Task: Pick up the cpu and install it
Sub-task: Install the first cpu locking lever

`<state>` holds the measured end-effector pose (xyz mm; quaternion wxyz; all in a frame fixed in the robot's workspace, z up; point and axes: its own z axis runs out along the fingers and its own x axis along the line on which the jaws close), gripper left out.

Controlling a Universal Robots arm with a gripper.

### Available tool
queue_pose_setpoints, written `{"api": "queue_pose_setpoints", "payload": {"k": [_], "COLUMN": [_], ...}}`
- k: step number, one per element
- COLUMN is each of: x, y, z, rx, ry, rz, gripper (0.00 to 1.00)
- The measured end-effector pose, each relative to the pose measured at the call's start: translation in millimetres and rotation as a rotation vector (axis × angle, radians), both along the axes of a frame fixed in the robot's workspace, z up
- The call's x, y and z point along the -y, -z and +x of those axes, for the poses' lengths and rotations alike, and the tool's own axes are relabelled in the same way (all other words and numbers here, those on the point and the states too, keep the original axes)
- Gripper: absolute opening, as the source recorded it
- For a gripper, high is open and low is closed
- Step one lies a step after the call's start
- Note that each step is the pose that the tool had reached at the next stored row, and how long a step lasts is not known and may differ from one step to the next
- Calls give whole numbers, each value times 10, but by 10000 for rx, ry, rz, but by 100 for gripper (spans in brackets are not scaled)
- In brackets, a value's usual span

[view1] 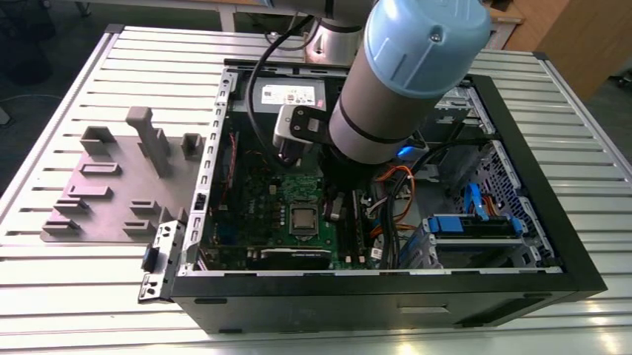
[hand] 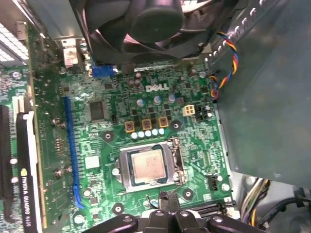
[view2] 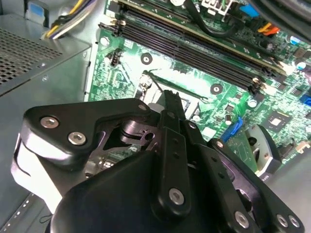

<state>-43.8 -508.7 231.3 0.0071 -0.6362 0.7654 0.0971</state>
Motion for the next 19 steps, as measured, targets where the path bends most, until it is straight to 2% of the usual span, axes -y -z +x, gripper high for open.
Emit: {"api": "queue_pose_setpoints", "payload": {"k": [1, 4, 5, 6, 8, 13, 17, 19], "x": [-2, -25, -36, -50, -71, -71, -74, -74], "y": [1, 1, 1, 1, 4, 7, 27, 38], "z": [-4, -4, -4, -4, -4, -4, 3, 4], "rx": [10, 18, 19, 19, 22, 35, 37, 35], "ry": [-6, -26, -33, -42, -111, -621, -679, -678], "rz": [-73, -394, -468, -512, -534, -536, -545, -578], "gripper": [11, 11, 11, 11, 11, 11, 11, 11]}}
